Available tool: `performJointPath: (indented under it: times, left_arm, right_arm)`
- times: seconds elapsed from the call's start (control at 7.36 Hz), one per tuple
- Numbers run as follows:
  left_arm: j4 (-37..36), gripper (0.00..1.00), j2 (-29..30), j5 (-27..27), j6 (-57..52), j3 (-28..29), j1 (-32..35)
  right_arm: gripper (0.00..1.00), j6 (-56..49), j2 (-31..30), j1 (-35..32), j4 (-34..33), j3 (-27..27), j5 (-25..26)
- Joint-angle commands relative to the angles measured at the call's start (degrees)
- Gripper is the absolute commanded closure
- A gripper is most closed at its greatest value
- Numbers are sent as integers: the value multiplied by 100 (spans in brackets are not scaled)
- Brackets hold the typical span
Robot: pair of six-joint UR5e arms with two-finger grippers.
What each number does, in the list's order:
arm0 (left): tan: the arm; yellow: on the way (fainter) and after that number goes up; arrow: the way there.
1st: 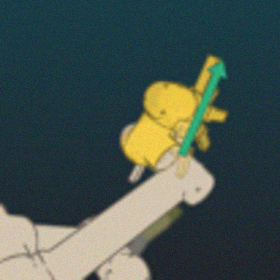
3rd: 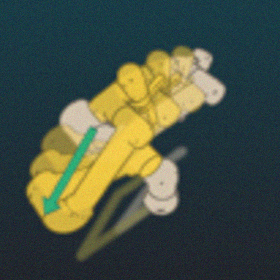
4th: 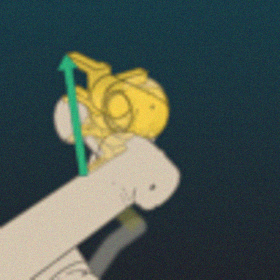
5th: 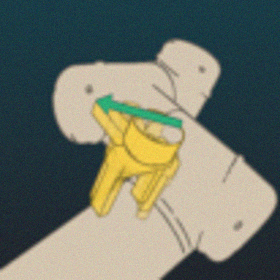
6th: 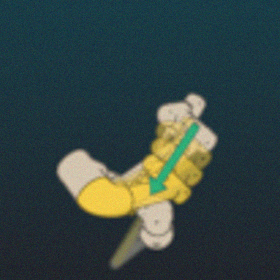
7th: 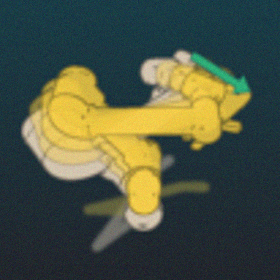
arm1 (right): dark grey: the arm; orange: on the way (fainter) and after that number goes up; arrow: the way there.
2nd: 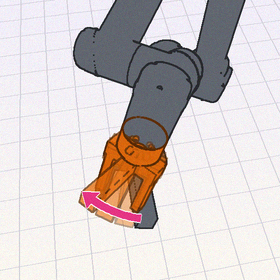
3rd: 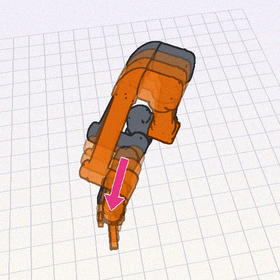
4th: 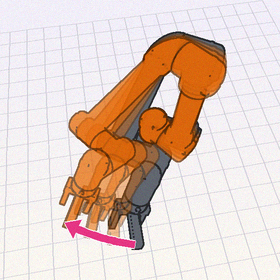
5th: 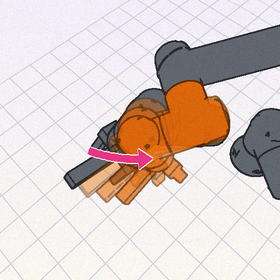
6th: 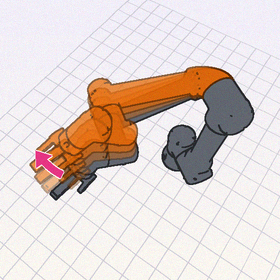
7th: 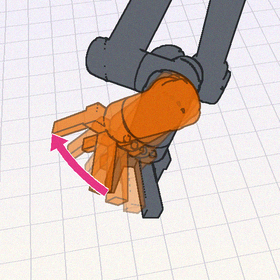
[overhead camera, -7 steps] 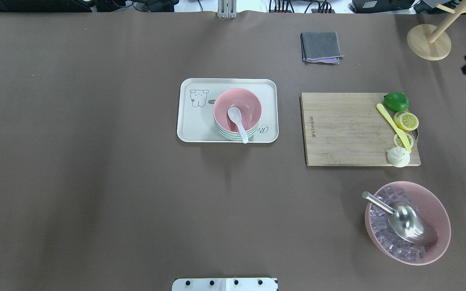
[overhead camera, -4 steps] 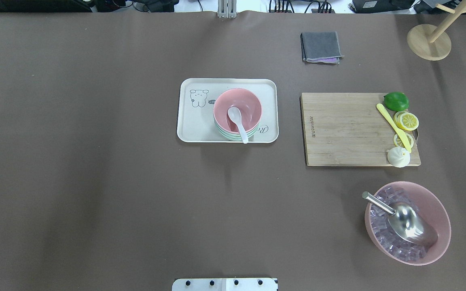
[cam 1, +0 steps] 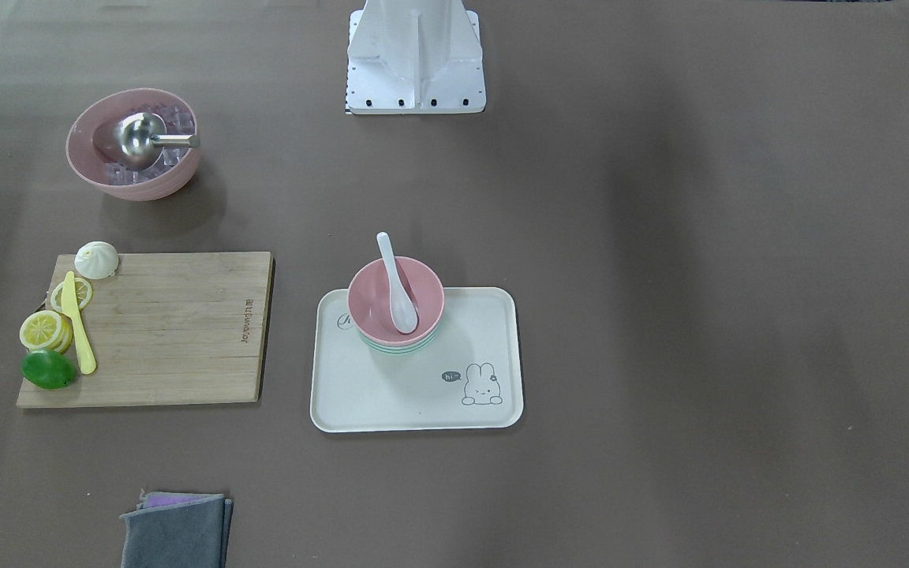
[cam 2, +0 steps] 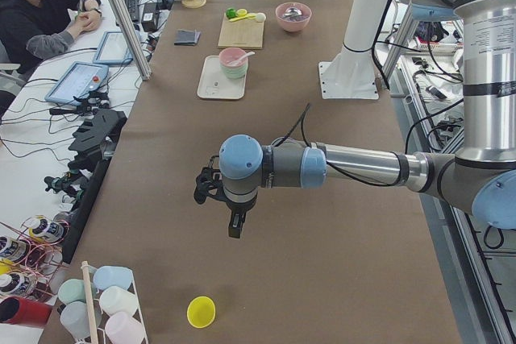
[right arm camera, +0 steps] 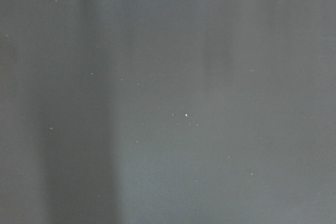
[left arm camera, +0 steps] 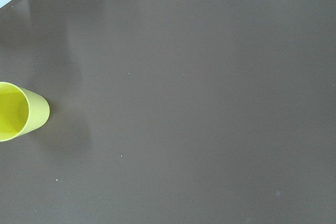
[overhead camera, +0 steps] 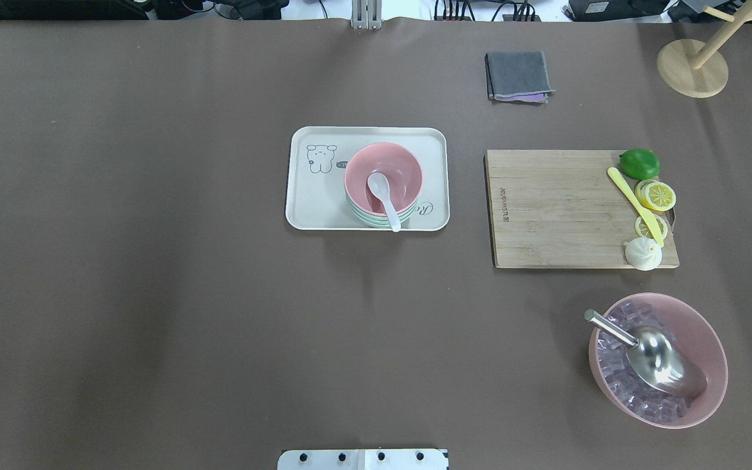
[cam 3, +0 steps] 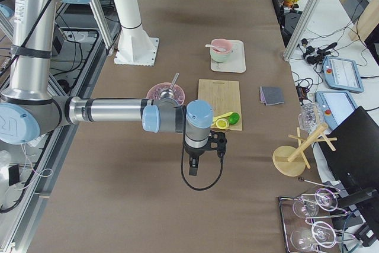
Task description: Stack pink bowl on green and place spoon
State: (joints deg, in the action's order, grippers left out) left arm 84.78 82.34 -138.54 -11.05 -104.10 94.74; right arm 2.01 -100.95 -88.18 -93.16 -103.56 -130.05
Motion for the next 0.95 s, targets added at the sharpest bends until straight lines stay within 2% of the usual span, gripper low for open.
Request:
performJointPath:
  times: [0.0, 0.81]
  left_arm:
    - [91, 1, -51, -6, -2, 31, 1]
    - [91, 1, -52, 56, 24, 171, -8]
  right_arm:
    - [0, 19, -66, -15, 0, -103, -3]
    - [0, 28, -66, -15, 0, -103, -161]
